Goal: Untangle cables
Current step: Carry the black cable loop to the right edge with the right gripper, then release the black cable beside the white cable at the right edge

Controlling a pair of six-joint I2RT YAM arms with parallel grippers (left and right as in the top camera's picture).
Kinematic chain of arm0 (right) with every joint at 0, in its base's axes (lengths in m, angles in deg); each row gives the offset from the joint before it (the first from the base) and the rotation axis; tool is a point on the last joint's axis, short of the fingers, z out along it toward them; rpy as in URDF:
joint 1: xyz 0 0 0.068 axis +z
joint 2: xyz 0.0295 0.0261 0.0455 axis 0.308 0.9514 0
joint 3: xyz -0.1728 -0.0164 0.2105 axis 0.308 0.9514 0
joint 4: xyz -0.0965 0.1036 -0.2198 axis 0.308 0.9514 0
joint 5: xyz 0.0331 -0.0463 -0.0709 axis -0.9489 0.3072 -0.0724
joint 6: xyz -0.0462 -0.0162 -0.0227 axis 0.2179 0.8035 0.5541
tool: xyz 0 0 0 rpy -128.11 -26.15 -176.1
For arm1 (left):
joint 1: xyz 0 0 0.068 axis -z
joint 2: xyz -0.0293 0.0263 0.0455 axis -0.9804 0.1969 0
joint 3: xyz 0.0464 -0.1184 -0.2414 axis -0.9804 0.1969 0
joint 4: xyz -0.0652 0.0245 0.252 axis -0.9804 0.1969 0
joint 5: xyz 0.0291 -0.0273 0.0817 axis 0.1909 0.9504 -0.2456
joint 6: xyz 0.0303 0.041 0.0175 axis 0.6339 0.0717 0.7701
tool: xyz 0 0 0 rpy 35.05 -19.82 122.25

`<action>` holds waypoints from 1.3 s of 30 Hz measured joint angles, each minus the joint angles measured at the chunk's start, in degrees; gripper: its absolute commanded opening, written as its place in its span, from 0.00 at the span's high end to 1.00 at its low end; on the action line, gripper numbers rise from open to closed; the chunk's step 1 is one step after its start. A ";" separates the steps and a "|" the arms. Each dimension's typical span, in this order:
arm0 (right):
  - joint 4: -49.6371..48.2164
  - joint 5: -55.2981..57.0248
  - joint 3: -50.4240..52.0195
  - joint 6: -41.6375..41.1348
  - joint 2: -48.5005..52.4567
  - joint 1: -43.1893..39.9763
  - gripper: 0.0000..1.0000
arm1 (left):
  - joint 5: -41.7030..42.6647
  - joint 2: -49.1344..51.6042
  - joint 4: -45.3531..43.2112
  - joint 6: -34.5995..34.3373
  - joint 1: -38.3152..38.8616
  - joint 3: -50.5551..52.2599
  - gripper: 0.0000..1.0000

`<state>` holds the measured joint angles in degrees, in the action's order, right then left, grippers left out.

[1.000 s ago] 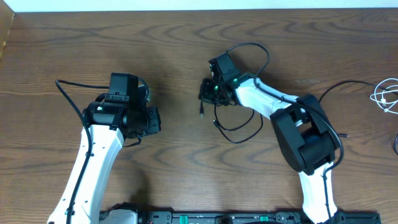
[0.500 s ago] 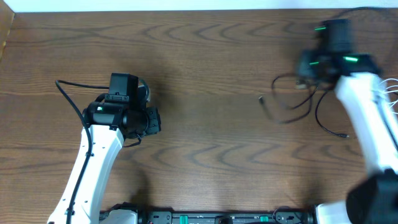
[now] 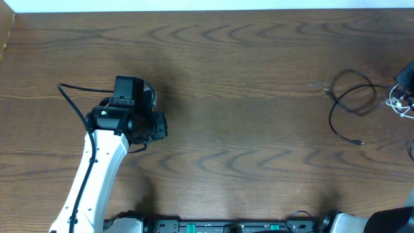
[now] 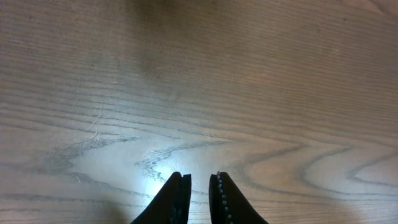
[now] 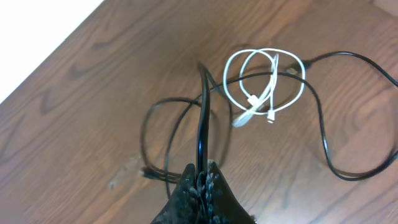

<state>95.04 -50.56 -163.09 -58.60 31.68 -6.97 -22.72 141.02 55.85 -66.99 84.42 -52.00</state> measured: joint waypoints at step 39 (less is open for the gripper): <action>13.77 -18.23 0.07 22.67 13.20 29.24 0.01 | -8.79 4.81 -7.06 -0.96 9.22 0.09 0.08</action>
<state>108.81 -68.79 -163.02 -35.93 44.88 22.28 -31.51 145.83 48.79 -67.95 93.65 -51.92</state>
